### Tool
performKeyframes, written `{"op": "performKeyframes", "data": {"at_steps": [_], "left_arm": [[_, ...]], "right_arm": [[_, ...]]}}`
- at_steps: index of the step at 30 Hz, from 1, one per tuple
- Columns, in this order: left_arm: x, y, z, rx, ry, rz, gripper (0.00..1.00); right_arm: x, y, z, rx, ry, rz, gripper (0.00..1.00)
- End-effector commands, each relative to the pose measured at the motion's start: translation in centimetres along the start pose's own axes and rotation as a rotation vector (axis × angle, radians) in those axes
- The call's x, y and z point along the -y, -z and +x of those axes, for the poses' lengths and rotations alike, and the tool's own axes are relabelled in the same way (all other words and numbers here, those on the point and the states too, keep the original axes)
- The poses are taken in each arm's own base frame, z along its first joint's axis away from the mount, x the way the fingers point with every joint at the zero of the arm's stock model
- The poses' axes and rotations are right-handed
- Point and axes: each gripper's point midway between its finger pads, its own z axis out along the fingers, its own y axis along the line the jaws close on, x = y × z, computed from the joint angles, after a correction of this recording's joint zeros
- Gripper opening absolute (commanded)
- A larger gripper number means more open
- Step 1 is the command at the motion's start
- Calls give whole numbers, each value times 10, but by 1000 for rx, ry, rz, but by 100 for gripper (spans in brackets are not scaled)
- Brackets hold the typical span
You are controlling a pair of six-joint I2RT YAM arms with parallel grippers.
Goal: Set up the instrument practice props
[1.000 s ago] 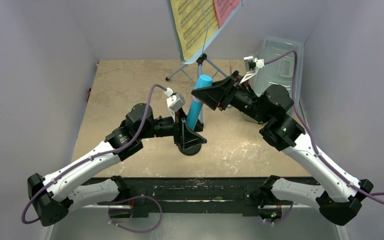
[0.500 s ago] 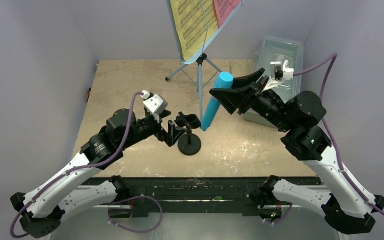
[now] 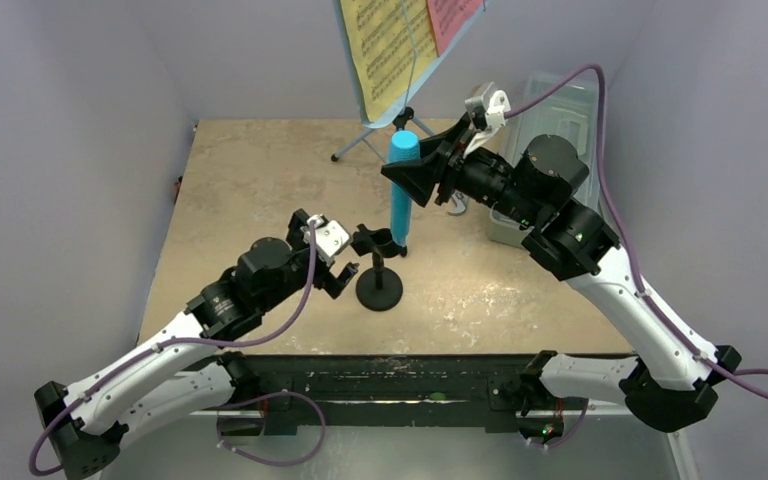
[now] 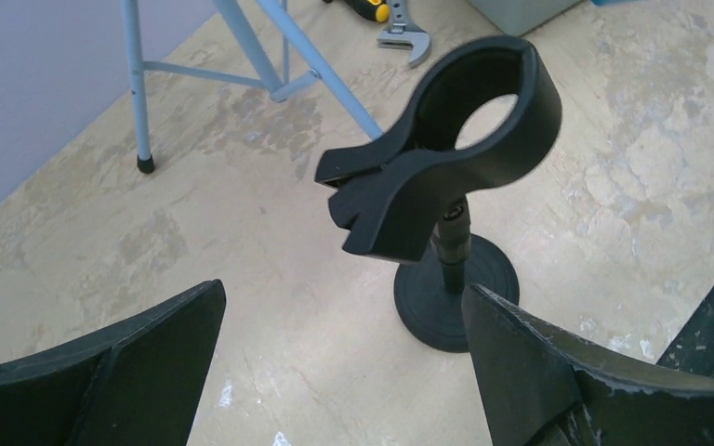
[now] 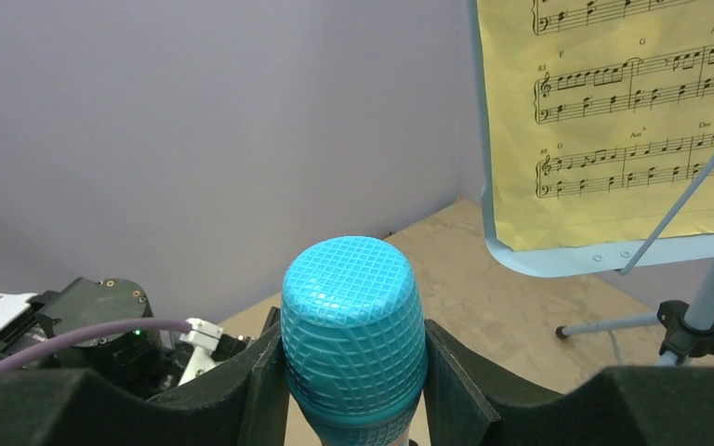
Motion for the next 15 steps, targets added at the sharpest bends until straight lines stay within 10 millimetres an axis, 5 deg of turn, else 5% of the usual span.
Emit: {"op": "performKeyframes", "data": {"at_steps": [1, 6, 8, 15], "left_arm": [[-13, 0, -36, 211, -116, -9, 97], [-30, -19, -27, 237, -139, 16, 89], [-29, -24, -21, 245, -138, 34, 99], [-20, -38, 6, 199, -77, 101, 99]], "right_arm": [[-15, 11, -32, 86, 45, -54, 0], [-15, 11, -26, 73, 38, -61, 0], [-17, 12, -26, 74, 36, -70, 0], [-20, 19, -27, 88, 31, -76, 0]]}}
